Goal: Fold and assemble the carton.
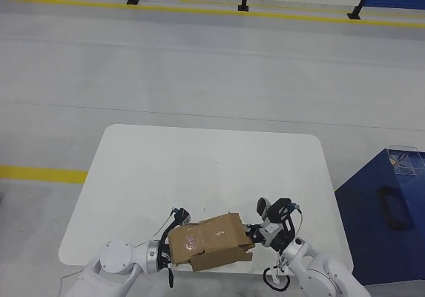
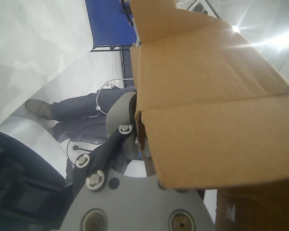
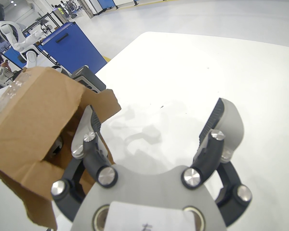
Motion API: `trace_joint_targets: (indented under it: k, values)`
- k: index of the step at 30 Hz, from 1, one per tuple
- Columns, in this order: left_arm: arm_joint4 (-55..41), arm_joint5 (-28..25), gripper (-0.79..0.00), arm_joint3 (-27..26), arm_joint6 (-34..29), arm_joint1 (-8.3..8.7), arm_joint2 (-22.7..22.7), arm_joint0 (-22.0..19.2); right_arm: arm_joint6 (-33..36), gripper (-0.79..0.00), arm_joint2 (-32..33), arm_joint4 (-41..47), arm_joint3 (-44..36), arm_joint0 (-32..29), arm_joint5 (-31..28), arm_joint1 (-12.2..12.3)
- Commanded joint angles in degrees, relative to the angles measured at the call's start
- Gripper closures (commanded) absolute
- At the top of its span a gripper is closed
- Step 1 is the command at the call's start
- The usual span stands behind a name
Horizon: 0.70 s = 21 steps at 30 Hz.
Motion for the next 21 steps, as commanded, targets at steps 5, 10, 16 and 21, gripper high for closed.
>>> trace_joint_targets:
  k: [5, 10, 16, 21]
  values:
    - [-0.59, -0.04, 0.0, -0.21, 0.27, 0.14, -0.02, 0.14, -0.51, -0.785, 1.39, 1.86, -0.5, 0.05, -0.37, -0.03]
    - [-2.29, 1.1, 0.0, 0.52, 0.26, 0.22, -0.41, 0.02, -1.95, -0.785, 4.43, 4.27, -1.99, -1.28, -1.09, 0.14]
    - [-2.29, 1.1, 0.0, 0.52, 0.26, 0.22, -0.41, 0.02, -6.34, -0.785, 7.49, 8.21, -6.01, -4.95, -4.89, 0.27]
    - [-1.48, 1.85, 0.0, -0.48, 2.88, 0.21, -0.15, 0.64, -2.87, -0.785, 6.19, 5.94, -5.49, -5.34, -6.21, 0.33]
